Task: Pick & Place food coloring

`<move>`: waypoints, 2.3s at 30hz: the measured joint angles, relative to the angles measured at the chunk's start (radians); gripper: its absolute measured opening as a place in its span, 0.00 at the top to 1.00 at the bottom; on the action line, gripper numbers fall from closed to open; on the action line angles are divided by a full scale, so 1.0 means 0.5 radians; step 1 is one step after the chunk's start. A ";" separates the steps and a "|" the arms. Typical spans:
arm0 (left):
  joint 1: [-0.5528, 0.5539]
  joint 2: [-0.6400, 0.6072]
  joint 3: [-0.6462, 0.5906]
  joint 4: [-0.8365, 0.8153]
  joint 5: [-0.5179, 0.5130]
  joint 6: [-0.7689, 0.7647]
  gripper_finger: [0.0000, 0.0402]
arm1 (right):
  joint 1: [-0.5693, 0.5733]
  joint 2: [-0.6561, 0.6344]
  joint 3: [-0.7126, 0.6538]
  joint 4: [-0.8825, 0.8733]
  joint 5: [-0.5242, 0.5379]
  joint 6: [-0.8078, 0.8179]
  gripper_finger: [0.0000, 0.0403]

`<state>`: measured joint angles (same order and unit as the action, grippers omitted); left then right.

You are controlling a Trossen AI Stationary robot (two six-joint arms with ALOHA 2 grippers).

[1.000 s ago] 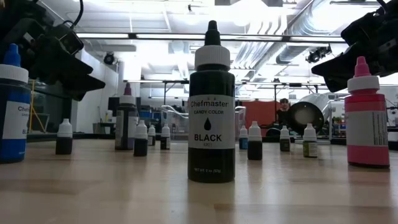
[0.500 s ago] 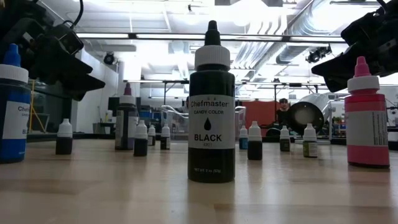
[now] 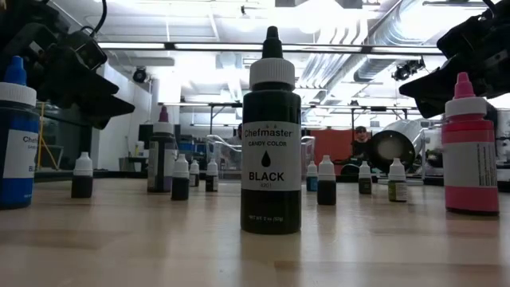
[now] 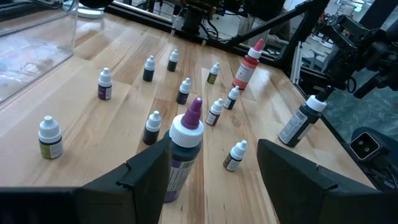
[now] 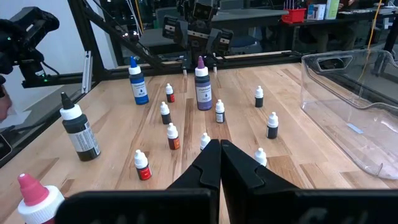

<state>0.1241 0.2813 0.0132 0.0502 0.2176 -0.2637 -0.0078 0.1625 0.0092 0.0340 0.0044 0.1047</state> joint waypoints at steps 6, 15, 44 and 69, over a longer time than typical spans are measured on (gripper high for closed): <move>0.000 0.000 0.000 0.000 0.000 0.000 0.42 | 0.000 0.000 0.000 0.000 0.000 0.000 1.00; 0.000 0.000 0.000 0.000 -0.001 0.000 0.42 | 0.000 0.000 0.000 0.000 0.003 0.000 1.00; 0.000 0.000 0.000 -0.001 -0.010 0.000 0.42 | 0.000 0.027 0.375 -0.065 0.249 -0.301 1.00; 0.000 0.000 0.000 -0.001 -0.007 0.000 0.42 | 0.000 1.281 1.977 -1.833 0.482 -0.331 1.00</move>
<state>0.1238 0.2813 0.0132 0.0498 0.2142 -0.2638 -0.0078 0.8032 0.9977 -0.8827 0.2456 -0.0608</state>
